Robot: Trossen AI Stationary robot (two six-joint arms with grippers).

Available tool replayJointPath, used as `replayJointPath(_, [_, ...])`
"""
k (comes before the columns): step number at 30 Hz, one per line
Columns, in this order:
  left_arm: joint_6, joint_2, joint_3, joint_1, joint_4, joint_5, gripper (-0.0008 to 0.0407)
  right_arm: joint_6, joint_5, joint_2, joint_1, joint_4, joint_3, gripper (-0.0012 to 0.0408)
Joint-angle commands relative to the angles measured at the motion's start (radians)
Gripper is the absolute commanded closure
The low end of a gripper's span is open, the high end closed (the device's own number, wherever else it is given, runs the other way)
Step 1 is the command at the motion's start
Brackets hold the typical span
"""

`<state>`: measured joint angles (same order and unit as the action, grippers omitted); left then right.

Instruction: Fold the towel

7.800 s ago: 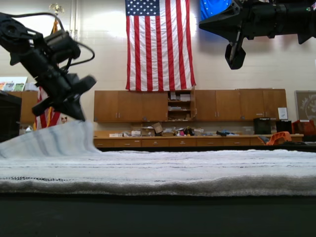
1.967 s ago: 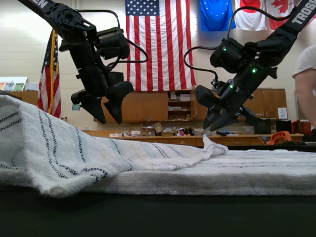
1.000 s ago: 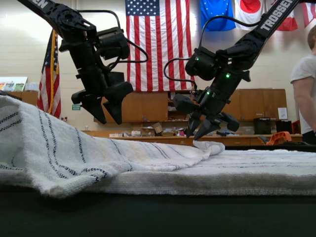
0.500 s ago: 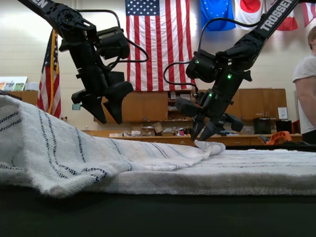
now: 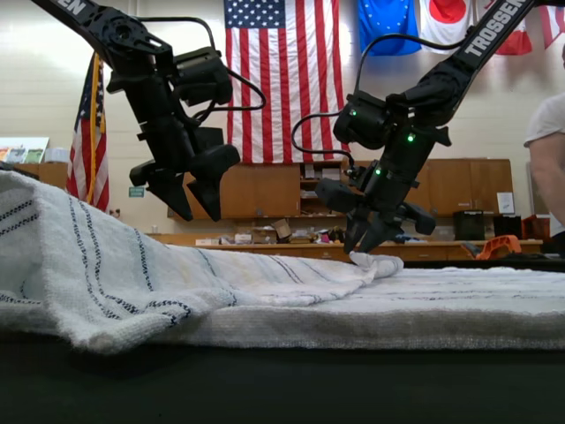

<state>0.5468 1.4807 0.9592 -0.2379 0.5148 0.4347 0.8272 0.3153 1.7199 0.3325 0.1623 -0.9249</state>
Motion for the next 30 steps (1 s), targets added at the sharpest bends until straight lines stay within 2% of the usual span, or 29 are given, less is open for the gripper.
replayJointPath(1, [0.000,0.000,0.000,0.000,-0.008,-0.001,0.0103,0.010,-0.003,0.000,0.000,0.014,0.000,0.0342])
replayJointPath(4, [0.000,0.000,0.000,0.000,-0.015,-0.001,0.0103,0.009,-0.003,0.000,0.000,0.017,0.000,0.0401])
replayJointPath(8, [0.000,0.000,0.000,0.000,-0.018,-0.001,0.0103,0.014,-0.011,0.000,0.000,0.019,-0.004,0.0379])
replayJointPath(11, [0.000,0.000,0.000,0.000,-0.018,-0.001,0.0103,0.012,-0.014,0.000,0.000,0.019,-0.008,0.0401])
replayJointPath(13, [0.000,0.000,0.000,0.000,-0.018,-0.001,0.0103,0.010,-0.018,-0.002,0.000,0.029,-0.014,0.0391])
replayJointPath(16, [0.000,0.000,0.000,0.000,-0.018,-0.001,0.0103,0.011,-0.018,-0.002,0.000,0.084,-0.033,0.0401])
replayJointPath(22, [-0.001,0.000,0.000,0.000,-0.018,-0.001,0.0103,0.010,-0.015,-0.003,-0.009,0.225,-0.084,0.0394])
replayJointPath(30, [-0.001,0.000,0.000,0.000,-0.018,-0.001,0.0103,0.014,0.026,-0.014,-0.029,0.392,-0.145,0.0397])
